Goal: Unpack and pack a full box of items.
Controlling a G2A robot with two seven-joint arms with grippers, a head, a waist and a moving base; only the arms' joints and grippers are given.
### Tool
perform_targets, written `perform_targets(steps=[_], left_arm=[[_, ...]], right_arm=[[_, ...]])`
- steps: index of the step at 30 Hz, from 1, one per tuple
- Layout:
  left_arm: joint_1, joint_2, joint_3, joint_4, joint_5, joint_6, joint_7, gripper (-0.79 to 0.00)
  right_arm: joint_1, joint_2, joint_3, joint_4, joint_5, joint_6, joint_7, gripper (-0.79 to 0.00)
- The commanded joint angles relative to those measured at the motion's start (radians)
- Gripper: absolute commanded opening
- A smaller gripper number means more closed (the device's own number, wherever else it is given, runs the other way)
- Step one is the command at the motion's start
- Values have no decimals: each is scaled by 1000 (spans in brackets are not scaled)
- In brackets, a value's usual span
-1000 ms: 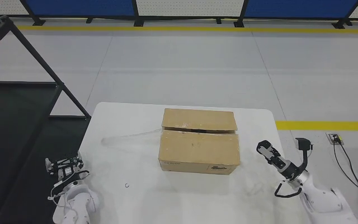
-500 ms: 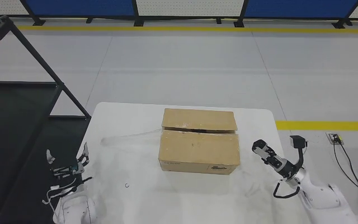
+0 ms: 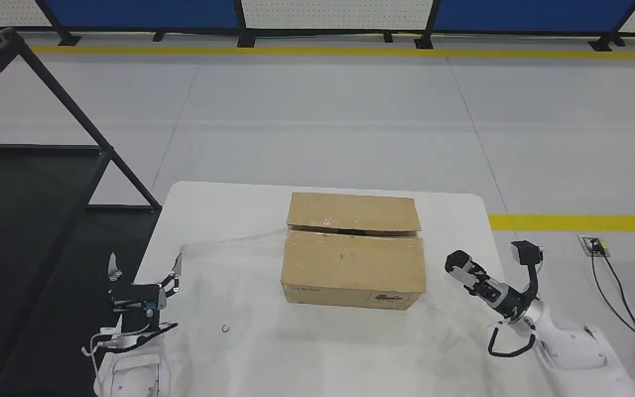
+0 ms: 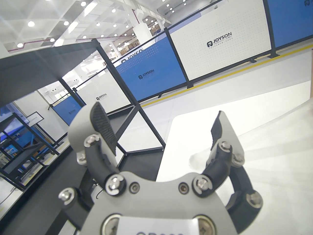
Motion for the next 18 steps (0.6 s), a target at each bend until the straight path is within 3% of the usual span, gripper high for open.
perform_targets(steps=[1, 8, 18], left_arm=[[-5, -1, 7, -20, -30, -36, -43, 0], [-32, 1, -2, -111, -156, -197, -218, 0], [-14, 15, -13, -181, -268, -483, -254, 0]], right_arm=[[9, -3, -26, -15, 58, 40, 27, 0], [105, 4, -54, 26, 242, 68, 227, 0], [297, -11, -165, 173, 266, 118, 371, 0]])
